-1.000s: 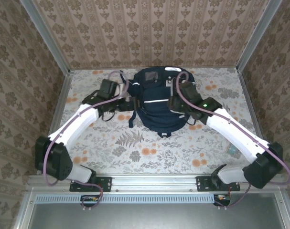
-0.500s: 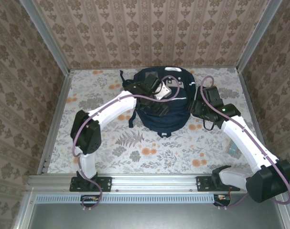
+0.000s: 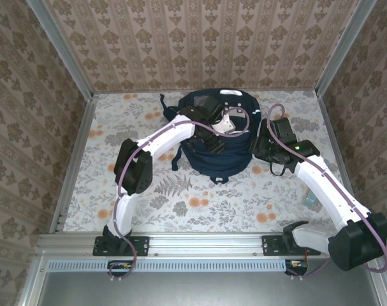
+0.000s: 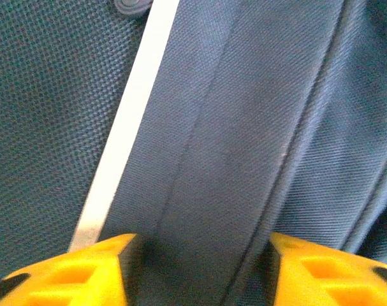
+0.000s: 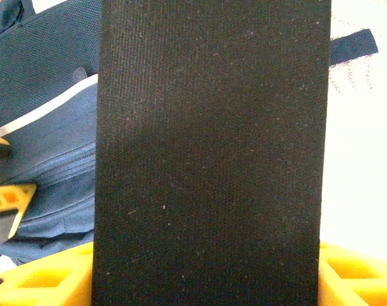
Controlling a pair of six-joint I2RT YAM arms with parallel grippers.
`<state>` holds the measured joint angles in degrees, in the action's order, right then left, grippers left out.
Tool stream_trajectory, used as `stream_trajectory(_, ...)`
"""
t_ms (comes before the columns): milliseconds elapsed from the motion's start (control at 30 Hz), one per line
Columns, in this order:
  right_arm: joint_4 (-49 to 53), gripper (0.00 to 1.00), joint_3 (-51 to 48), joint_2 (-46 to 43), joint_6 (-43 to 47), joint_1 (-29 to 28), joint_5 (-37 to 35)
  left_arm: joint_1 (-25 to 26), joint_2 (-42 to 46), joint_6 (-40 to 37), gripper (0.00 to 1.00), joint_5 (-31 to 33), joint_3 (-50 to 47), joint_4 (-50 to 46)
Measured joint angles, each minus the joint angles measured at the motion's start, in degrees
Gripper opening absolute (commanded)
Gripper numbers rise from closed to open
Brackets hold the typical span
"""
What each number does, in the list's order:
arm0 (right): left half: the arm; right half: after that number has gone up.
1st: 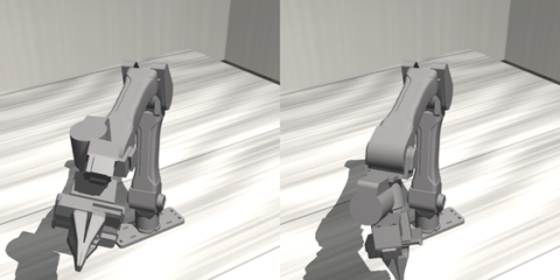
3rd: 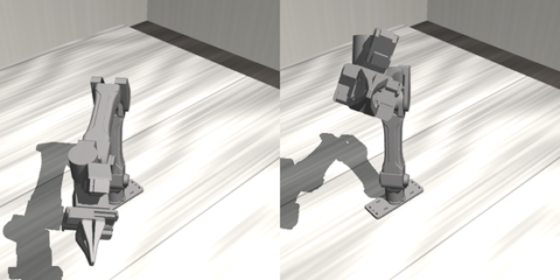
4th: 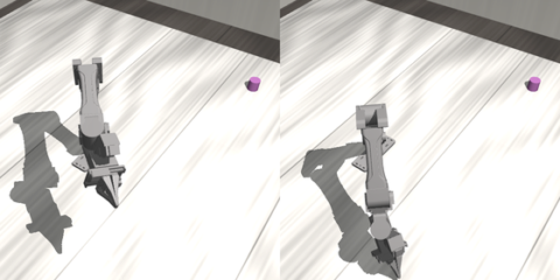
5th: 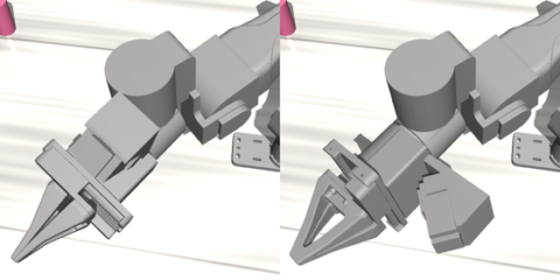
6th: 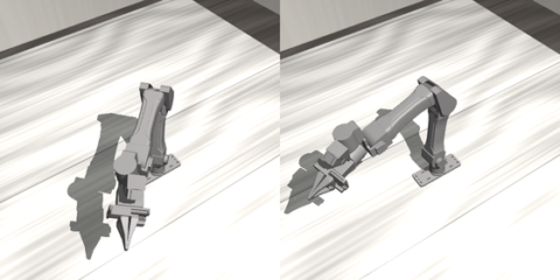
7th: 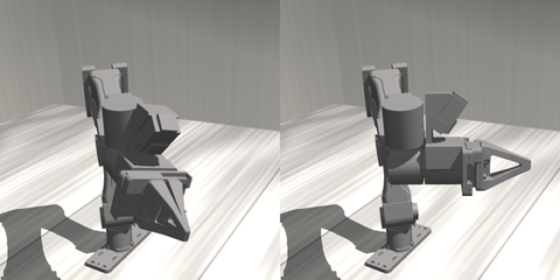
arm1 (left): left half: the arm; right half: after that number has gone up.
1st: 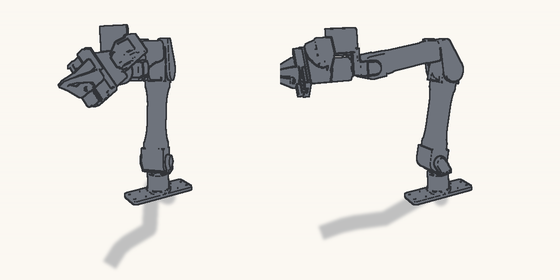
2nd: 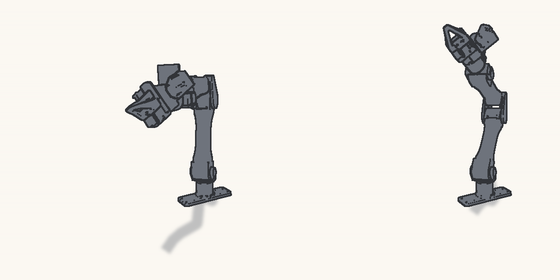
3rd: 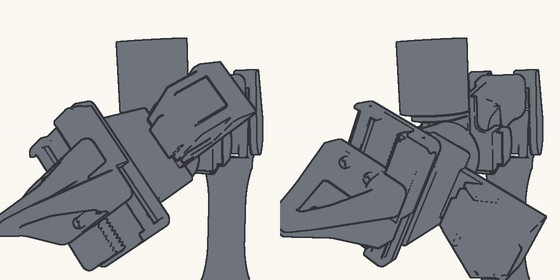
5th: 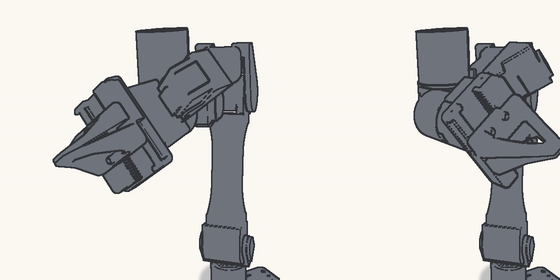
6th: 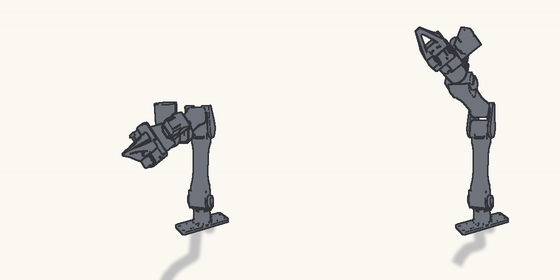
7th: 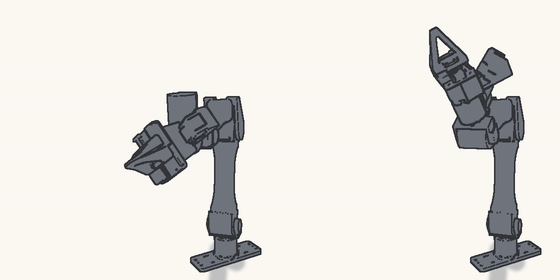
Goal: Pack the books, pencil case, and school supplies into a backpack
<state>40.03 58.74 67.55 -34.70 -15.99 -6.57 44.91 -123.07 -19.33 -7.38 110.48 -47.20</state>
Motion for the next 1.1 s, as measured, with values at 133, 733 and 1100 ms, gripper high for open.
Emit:
stream_trajectory(133, 0.1, 0.64, 0.0, -0.2, 0.0, 0.0, 0.0, 0.3, 0.0, -1.2, 0.17, 0.3, 0.0, 0.3)
stream_trajectory(733, 3.2, 0.65, -0.5, -4.2, 3.4, -0.2, 5.3, 0.0, 18.1, 1.2, 0.0, 9.6, -17.3, 21.9)
stream_trajectory(1100, 2.6, 0.66, 1.8, 4.9, 6.0, -5.5, 15.6, 0.0, 19.1, 5.8, 0.0, 9.6, -18.3, 24.0)
